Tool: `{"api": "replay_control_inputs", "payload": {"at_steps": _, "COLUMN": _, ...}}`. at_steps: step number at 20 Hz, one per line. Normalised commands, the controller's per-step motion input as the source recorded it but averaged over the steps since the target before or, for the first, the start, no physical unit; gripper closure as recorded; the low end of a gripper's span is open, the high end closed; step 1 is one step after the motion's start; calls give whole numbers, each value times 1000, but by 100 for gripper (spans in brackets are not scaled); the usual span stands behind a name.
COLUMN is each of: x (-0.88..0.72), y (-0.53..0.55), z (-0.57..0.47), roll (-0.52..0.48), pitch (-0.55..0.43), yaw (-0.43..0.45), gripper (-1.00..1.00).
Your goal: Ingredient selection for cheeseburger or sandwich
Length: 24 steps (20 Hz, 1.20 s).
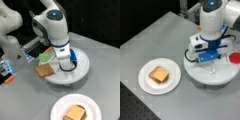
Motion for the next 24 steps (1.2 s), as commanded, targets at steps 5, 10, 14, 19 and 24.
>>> {"api": "replay_control_inputs", "payload": {"at_steps": 5, "x": -71, "y": 7, "z": -41, "roll": 64, "pitch": 13, "yaw": 146, "gripper": -100}}
{"api": "replay_control_inputs", "payload": {"at_steps": 10, "x": -71, "y": 7, "z": -41, "roll": 64, "pitch": 13, "yaw": 146, "gripper": -100}}
{"api": "replay_control_inputs", "payload": {"at_steps": 14, "x": -71, "y": 7, "z": -41, "roll": 64, "pitch": 13, "yaw": 146, "gripper": -100}}
{"api": "replay_control_inputs", "payload": {"at_steps": 19, "x": -71, "y": 7, "z": -41, "roll": 64, "pitch": 13, "yaw": 146, "gripper": -100}}
{"api": "replay_control_inputs", "payload": {"at_steps": 24, "x": -71, "y": 7, "z": -41, "roll": 64, "pitch": 13, "yaw": 146, "gripper": -100}}
